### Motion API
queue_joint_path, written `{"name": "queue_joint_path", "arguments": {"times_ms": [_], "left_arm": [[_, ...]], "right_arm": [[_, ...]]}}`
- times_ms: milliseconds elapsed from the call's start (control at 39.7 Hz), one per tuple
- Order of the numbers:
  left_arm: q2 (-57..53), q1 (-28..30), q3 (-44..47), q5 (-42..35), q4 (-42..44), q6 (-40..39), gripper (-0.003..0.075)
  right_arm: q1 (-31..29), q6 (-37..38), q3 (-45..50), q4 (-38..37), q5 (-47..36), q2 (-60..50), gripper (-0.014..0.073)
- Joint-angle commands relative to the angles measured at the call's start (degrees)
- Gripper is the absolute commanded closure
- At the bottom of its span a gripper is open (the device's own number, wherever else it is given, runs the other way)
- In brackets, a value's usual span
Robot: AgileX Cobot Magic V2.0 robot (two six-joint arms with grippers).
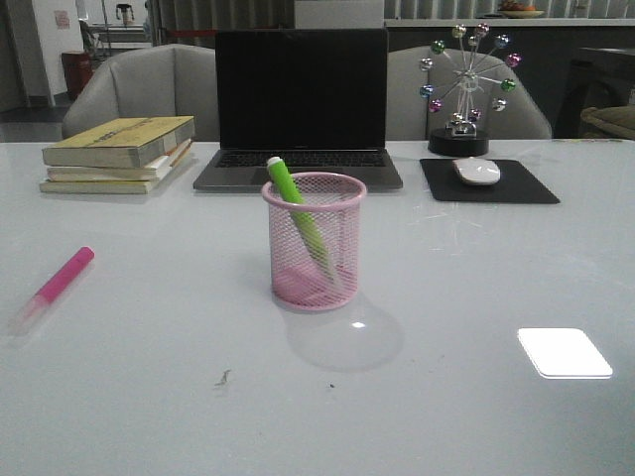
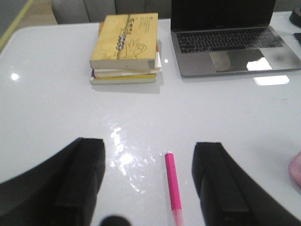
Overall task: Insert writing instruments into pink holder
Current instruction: 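Move the left gripper above the pink highlighter, then lower the left gripper and close on the pink highlighter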
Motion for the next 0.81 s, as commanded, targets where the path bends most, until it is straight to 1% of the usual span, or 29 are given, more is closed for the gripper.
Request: {"name": "queue_joint_path", "arguments": {"times_ms": [0, 202, 353, 454, 555, 782], "left_arm": [[3.5, 0.1, -6.5, 1.1, -2.1, -0.1, 0.0265], [12.7, 0.1, -15.8, 9.2, -2.1, -0.1, 0.0266], [19.8, 0.1, -22.5, 16.5, -2.1, -0.1, 0.0307], [25.0, 0.1, -26.4, 21.8, -2.1, -0.1, 0.0311], [29.7, 0.1, -29.3, 24.3, -2.1, 0.0, 0.0311], [37.3, -0.1, -32.2, 24.6, -2.4, 0.2, 0.0310]], "right_arm": [[-0.4, -0.1, -1.6, -0.9, -3.8, -0.3, 0.0230], [-0.4, -0.1, -1.6, -0.9, -3.4, -0.3, 0.0230], [-0.4, -0.1, -1.6, -0.9, -2.9, -0.3, 0.0230], [-0.4, -0.1, -1.6, -0.9, -2.9, -0.3, 0.0230], [-0.4, -0.1, -1.6, -0.9, -2.9, -0.3, 0.0230], [-0.4, -0.1, -1.6, -1.0, -2.8, -0.3, 0.0230]]}}
